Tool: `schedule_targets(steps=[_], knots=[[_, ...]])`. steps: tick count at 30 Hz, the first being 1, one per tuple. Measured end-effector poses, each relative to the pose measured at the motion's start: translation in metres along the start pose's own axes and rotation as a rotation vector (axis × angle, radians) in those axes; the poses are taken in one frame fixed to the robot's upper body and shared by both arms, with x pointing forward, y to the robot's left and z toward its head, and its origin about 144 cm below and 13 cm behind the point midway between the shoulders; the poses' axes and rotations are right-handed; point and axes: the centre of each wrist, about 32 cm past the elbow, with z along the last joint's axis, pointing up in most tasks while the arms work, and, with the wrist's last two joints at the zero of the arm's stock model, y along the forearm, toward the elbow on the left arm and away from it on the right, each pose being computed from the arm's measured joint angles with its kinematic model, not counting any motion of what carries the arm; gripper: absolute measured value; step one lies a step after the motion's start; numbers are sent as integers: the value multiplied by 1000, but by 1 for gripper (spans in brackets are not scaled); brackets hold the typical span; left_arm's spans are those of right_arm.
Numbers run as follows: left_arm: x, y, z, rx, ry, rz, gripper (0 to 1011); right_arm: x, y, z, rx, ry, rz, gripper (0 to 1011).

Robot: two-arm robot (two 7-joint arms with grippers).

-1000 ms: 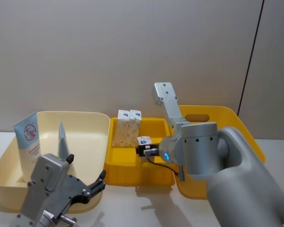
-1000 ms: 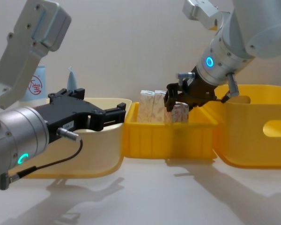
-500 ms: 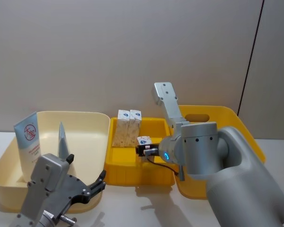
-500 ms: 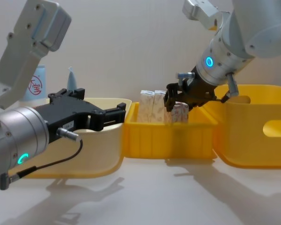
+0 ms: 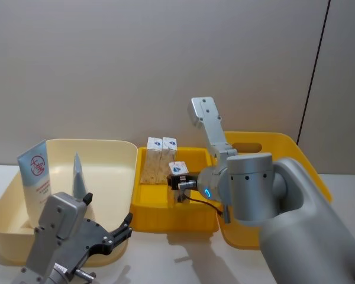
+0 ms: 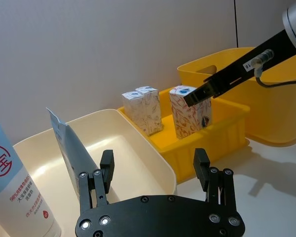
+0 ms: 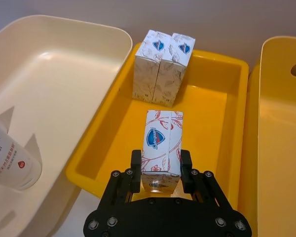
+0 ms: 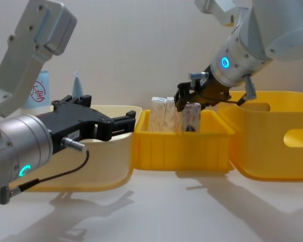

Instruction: Bimanual collaborative sorting of washing and personal care products

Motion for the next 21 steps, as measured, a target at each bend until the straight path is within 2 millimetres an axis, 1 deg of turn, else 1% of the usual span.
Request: schedule_targets(steps=[10, 11, 21], knots=[[0, 0, 0, 0, 0, 0, 1003, -3, -8, 3, 108, -38, 7, 444], [0, 0, 0, 0, 0, 0, 1003, -3, -11, 5, 140, -48, 8, 444], [0, 0, 0, 0, 0, 0, 1003, -2, -25, 15, 267, -91, -7, 444]])
